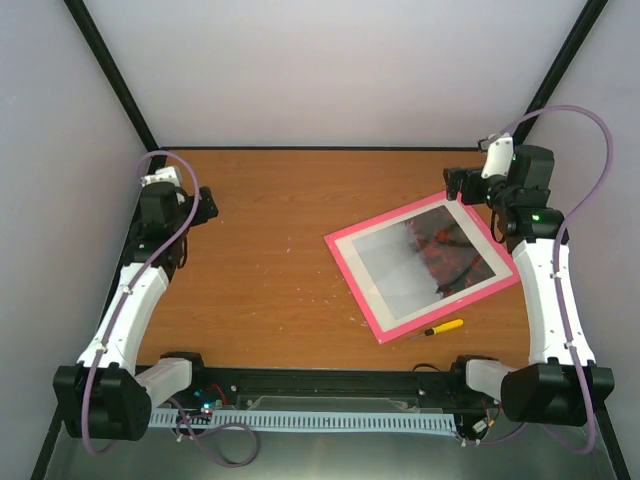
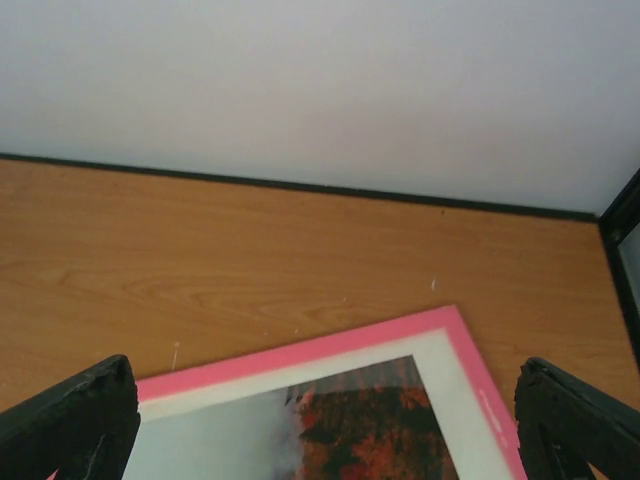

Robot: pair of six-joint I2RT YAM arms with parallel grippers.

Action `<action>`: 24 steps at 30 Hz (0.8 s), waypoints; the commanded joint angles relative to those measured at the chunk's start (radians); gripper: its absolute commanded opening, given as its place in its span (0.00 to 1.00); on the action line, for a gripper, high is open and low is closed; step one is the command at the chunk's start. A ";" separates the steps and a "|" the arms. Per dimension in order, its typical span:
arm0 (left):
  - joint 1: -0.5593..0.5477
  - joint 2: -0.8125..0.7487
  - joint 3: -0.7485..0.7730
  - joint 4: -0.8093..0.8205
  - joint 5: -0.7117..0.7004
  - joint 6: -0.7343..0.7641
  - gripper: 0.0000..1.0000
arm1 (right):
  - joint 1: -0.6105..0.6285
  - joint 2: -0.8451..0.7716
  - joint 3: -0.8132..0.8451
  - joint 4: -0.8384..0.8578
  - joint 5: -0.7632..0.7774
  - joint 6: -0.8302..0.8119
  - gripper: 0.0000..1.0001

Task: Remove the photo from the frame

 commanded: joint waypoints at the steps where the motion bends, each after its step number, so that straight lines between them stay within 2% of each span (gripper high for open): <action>1: 0.059 -0.014 -0.039 0.061 0.228 -0.042 0.99 | 0.008 0.017 -0.036 -0.032 -0.040 -0.033 1.00; 6: 0.080 0.027 -0.061 0.104 0.479 -0.056 0.76 | 0.009 0.040 -0.057 -0.121 -0.021 -0.143 1.00; 8: 0.057 0.050 -0.048 0.096 0.530 -0.049 0.71 | 0.006 0.044 -0.072 -0.159 -0.004 -0.191 1.00; 10: 0.013 0.070 -0.032 0.100 0.555 -0.034 0.71 | 0.000 0.047 -0.093 -0.196 0.016 -0.241 1.00; 15: -0.120 0.180 0.051 0.084 0.602 -0.017 0.78 | -0.042 0.047 -0.177 -0.270 0.067 -0.361 1.00; 19: -0.225 0.301 0.148 0.065 0.614 -0.006 0.81 | -0.091 0.050 -0.266 -0.290 0.101 -0.433 1.00; 24: -0.323 0.499 0.309 0.011 0.606 0.017 0.80 | -0.189 0.061 -0.331 -0.327 0.089 -0.490 1.00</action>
